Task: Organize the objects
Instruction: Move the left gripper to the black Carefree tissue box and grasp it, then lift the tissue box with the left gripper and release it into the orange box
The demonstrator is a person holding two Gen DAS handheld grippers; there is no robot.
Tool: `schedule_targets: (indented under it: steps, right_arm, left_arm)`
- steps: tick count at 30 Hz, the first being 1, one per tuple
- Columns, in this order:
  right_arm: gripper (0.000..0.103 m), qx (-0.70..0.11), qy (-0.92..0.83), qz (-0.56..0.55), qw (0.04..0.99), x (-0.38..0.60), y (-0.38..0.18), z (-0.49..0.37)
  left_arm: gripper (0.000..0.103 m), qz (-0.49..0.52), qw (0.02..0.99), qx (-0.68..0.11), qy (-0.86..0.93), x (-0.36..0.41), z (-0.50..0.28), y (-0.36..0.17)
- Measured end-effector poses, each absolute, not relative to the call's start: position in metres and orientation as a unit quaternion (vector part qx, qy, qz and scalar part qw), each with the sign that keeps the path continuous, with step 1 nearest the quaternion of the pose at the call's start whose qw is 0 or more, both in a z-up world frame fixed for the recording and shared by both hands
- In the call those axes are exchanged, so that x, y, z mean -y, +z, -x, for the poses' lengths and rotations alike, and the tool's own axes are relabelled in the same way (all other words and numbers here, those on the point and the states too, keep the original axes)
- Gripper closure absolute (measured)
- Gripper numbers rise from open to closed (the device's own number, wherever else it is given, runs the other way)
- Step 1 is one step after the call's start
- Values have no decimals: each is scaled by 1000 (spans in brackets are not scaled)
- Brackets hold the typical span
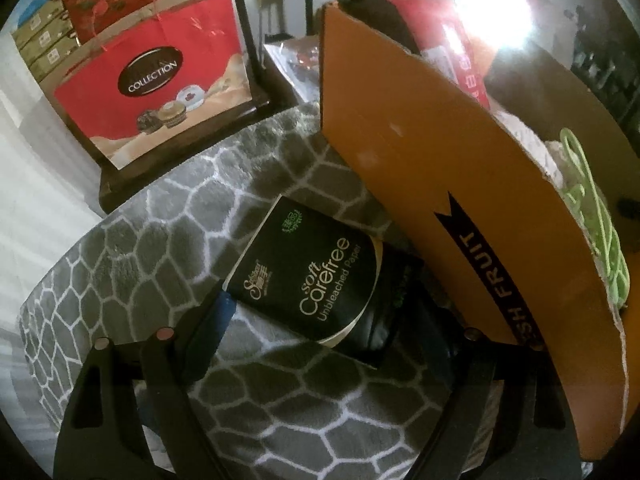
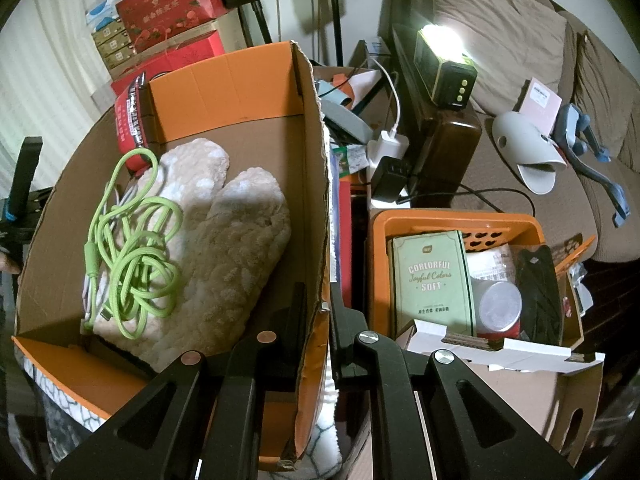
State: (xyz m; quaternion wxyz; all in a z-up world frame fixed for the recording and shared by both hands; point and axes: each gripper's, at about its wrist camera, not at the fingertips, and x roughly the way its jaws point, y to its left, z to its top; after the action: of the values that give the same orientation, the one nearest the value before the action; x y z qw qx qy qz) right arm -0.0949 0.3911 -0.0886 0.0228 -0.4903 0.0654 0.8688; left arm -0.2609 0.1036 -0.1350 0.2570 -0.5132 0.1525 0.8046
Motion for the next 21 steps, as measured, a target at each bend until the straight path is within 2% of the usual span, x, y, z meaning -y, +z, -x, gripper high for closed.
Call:
schedule_targets:
  steps: [5,12,21]
  right_arm:
    - [94,-64,869,491,24,-391,-90,94]
    - [94,-65,869,491,23,-391,-89,95]
    - [94,-70,868,491,21,-391,-89,95]
  left_arm:
    - [21,501,256,-119,818,-95,260,-124]
    - [21,470,254,-5,846,-74,261,-70]
    - [21,416,289,-20,862,-106,234,-8]
